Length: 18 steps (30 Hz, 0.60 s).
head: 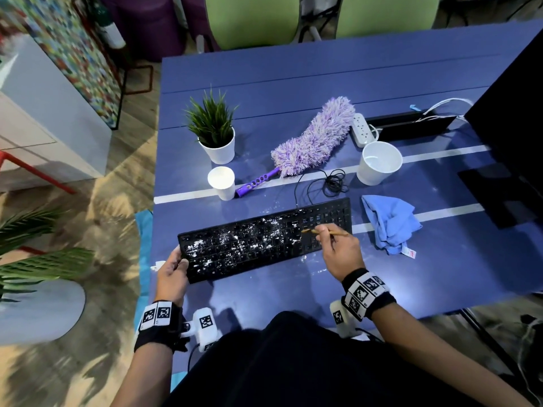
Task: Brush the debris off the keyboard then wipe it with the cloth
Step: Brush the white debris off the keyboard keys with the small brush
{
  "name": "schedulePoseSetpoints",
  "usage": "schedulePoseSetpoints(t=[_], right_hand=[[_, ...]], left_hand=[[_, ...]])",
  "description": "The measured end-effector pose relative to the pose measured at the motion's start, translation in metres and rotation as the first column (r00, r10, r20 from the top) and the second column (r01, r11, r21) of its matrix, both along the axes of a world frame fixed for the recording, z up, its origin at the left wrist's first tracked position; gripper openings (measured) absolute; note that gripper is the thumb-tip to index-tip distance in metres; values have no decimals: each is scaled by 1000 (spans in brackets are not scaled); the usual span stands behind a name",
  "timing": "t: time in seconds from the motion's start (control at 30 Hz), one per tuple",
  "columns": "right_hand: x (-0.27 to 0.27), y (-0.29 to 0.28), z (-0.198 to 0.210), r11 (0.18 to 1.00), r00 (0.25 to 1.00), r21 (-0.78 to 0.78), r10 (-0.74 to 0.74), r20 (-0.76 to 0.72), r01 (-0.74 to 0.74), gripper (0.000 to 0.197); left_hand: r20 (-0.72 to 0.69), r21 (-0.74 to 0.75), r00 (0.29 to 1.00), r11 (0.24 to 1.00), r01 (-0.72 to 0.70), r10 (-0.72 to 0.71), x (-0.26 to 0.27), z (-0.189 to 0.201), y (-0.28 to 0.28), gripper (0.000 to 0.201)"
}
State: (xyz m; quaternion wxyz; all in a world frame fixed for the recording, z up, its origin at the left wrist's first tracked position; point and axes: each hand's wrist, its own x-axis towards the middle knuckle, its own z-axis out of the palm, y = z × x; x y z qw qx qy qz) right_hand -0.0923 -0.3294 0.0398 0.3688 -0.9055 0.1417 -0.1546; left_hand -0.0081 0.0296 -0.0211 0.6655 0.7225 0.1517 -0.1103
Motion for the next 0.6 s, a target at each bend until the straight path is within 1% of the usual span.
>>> schedulePoseSetpoints(t=[0.03,0.07,0.13,0.17,0.2,0.23,0.27,0.3,0.33,0.4,0.43,0.47,0.53,0.57,0.6], right_hand=[[1,0,-1,1000,1000,7,16,-7,-16,35],[2,0,-4,999,998,10,41,-53,-41,37],[2,1,-6,997,978,-2,69,-194,-71,54],[1,0,-6,998,972,-3,61,-226,-64,63],[1,-1,-7,999,979,3,47,-197,-48,65],[2,-3,-8,999,991,7,34,-126,-33,59],[2,-4,-8,1000,998,14,26,-61,-26,48],[3,-3,-6,999,999,18,33,-44,-32,39],[5,-4,-6,999,996,21,47,-74,-45,35],[10,-2,-3,997,968,38,77,-240,-70,35],[10,-2,-2,997,958,32,74,-275,-68,35],[10,-2,-2,998,967,14,58,-250,-56,35],[10,-2,-2,999,989,-2,50,-138,-51,34],[11,-3,-3,999,991,-3,51,-127,-52,36],[13,-3,-5,999,984,-3,50,-172,-51,39]], left_hand=[[3,-2,1000,1000,2,-2,0,2,-2,53],[4,-8,1000,1000,2,-2,0,4,-4,51],[28,-35,1000,999,-7,8,1,8,-7,49],[41,-37,999,999,-4,5,3,8,-7,49],[48,-28,999,1000,2,-1,4,7,-7,48],[47,-32,999,999,7,-6,6,6,-7,49],[41,-31,999,999,8,-6,6,5,-6,50],[39,-30,999,1000,8,-7,6,4,-5,51],[44,-18,999,1000,7,-6,5,5,-4,54],[46,-16,999,1000,3,-2,5,5,-5,55],[43,-27,999,1000,-7,8,6,6,-6,53],[42,-38,999,999,-15,16,5,6,-8,50],[43,-54,999,998,-25,27,3,7,-10,48],[40,-58,999,998,-24,26,2,8,-10,48],[36,-57,999,998,-23,25,3,8,-9,48]])
